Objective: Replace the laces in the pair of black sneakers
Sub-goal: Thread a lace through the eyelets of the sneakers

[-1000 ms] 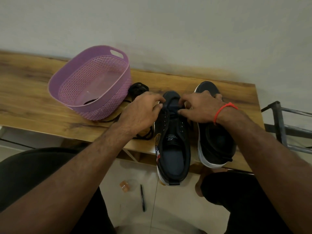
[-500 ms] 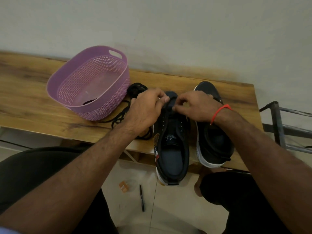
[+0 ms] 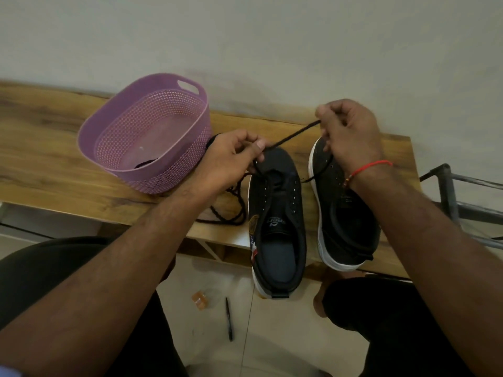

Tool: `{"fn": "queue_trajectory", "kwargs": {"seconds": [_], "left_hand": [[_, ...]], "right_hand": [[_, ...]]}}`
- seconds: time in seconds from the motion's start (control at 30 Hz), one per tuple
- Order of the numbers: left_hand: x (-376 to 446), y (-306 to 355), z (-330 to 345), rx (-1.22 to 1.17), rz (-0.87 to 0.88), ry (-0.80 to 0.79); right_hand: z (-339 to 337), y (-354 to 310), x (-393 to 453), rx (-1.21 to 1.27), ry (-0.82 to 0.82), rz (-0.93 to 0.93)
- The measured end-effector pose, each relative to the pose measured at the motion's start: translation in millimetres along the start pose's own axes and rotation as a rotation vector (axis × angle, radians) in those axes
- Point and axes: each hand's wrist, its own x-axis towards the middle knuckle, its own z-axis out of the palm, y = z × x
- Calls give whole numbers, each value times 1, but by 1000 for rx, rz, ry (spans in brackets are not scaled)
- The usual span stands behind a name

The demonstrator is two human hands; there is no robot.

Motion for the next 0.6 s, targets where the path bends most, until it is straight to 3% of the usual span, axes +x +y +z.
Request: {"fn": "queue_trajectory", "kwargs": {"seconds": [0.07, 0.13, 0.2, 0.3, 0.4, 0.47, 0.6], "left_hand": [[0, 1, -4, 21, 9, -24], [-1, 0, -6, 58, 3, -32], [-1, 0, -6, 47, -17, 1], [2, 0, -8, -159, -75, 130], [1, 2, -8, 27, -61, 147], [-4, 2, -2, 130, 38, 50], [-16, 0, 17, 93, 66, -390]], "right_hand": [[-5, -1, 4, 108, 99, 14], [-6, -3, 5, 218, 97, 34], [-5, -6, 2, 311, -21, 50], [-3, -13, -4, 445, -206, 83], [3, -18, -9, 571, -267, 142], [9, -20, -14, 694, -294, 210], [16, -28, -20, 936, -331, 319]]}}
